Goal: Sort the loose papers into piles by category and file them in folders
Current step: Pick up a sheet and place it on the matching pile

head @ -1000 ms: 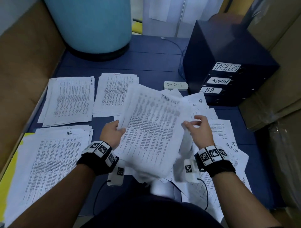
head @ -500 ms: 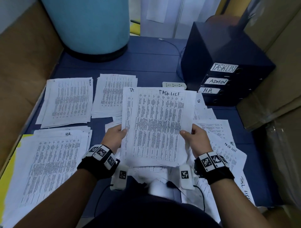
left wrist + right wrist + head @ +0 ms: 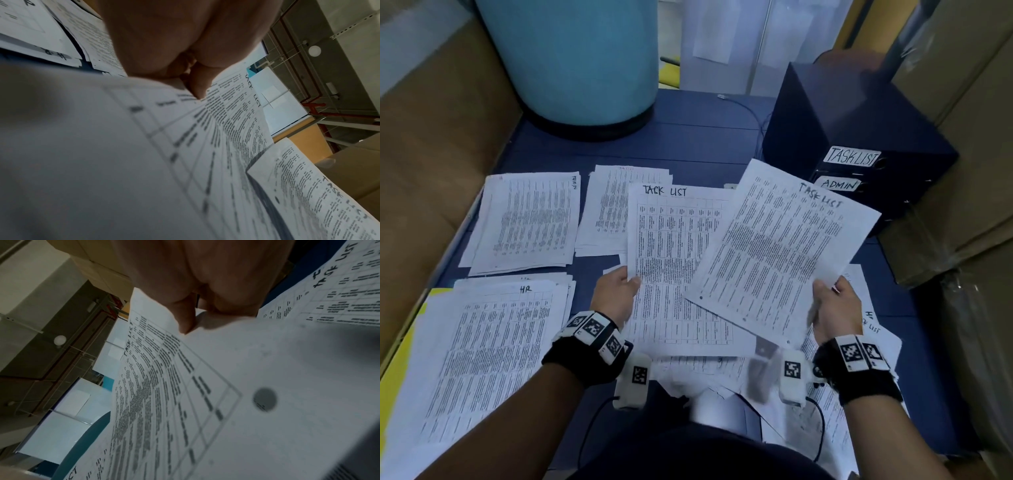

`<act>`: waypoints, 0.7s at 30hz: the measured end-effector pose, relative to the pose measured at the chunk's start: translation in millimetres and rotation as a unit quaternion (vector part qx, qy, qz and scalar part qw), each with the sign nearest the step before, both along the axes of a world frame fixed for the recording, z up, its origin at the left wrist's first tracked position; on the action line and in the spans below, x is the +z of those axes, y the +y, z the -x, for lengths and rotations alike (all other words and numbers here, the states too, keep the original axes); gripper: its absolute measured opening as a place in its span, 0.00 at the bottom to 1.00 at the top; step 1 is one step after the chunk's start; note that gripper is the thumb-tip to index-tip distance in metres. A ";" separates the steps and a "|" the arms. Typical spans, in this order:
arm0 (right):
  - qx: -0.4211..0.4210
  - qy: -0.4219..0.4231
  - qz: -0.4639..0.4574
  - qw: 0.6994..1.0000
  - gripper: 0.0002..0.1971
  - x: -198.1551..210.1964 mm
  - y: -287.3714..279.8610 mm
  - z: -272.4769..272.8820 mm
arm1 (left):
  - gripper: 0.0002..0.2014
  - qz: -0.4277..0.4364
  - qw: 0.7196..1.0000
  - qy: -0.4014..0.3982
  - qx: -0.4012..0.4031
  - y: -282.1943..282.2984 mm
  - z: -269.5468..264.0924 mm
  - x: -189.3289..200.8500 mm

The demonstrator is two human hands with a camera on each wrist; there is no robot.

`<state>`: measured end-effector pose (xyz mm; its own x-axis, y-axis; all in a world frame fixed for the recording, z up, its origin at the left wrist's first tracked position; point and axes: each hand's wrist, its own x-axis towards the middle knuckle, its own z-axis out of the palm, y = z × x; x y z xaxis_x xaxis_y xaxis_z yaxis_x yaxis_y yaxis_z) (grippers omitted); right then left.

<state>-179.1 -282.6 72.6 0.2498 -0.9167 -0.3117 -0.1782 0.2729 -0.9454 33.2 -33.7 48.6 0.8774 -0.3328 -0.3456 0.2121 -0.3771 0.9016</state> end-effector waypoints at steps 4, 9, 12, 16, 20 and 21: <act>0.027 0.000 0.000 1.000 0.09 2.4 4.5 -1.4 | 0.10 0.007 1.000 0.001 0.003 -1.5 1.4 2.8; 0.093 -0.022 -0.015 0.995 0.10 8.6 22.4 -11.1 | 0.08 0.039 0.999 0.014 0.015 -4.3 9.0 10.6; 0.126 -0.043 -0.036 0.990 0.08 9.2 34.1 -17.1 | 0.07 0.068 0.997 0.020 0.019 -5.7 9.7 11.4; 0.165 -0.033 -0.045 0.985 0.08 7.5 45.1 -21.3 | 0.08 0.087 0.996 0.023 0.008 -4.2 9.5 6.7; 0.172 -0.049 -0.051 0.983 0.09 7.7 49.2 -21.1 | 0.06 0.116 0.993 0.028 0.022 -3.1 13.6 9.0; 0.166 -0.050 -0.044 0.984 0.09 8.7 49.1 -21.2 | 0.05 0.121 0.992 0.031 0.028 -3.1 14.5 10.2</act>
<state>-157.9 -233.5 81.3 0.5647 -0.7499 -0.3447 -0.1789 0.2965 -0.9381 18.7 -36.8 58.8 0.8758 -0.3649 -0.3158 0.2851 -0.1367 0.9487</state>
